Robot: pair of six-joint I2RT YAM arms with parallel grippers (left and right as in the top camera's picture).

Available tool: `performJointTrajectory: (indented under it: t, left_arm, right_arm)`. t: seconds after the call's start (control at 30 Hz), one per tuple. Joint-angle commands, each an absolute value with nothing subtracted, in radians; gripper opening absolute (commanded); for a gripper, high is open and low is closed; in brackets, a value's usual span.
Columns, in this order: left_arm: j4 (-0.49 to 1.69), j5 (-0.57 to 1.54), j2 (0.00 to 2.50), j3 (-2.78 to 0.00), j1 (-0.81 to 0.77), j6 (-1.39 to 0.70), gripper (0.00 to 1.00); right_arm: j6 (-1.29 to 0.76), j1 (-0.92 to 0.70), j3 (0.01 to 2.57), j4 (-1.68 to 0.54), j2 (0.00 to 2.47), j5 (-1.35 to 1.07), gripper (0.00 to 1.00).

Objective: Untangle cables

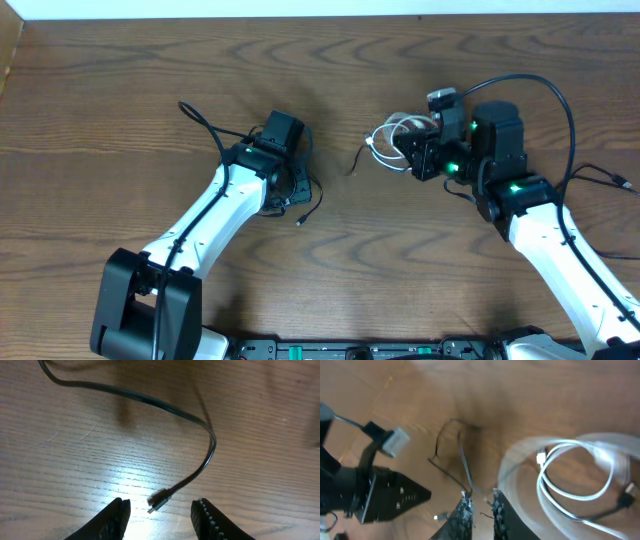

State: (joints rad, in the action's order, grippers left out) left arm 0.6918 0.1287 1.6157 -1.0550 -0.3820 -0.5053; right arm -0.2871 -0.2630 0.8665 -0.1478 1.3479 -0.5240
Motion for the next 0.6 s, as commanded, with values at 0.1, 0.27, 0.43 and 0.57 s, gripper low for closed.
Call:
performJointTrajectory:
  t: [0.1, 0.27, 0.43, 0.57]
  left_arm:
    - [0.695, 0.127, 1.62, -1.051, -0.378, -0.518, 0.45]
    - [0.695, 0.127, 1.62, -1.051, -0.378, -0.518, 0.45]
    - [0.695, 0.127, 1.62, -1.051, -0.378, -0.518, 0.45]
    - [0.695, 0.128, 1.62, -1.051, -0.378, -0.518, 0.45]
  right_arm:
    - [-0.212, -0.268, 0.875, -0.196, 1.339, -0.474, 0.11]
    - [-0.212, -0.268, 0.875, -0.23, 1.34, -0.327, 0.21]
    - [-0.196, -0.268, 0.875, -0.283, 1.346, -0.212, 0.37]
    - [-0.154, -0.267, 0.873, -0.319, 1.388, -0.121, 0.5]
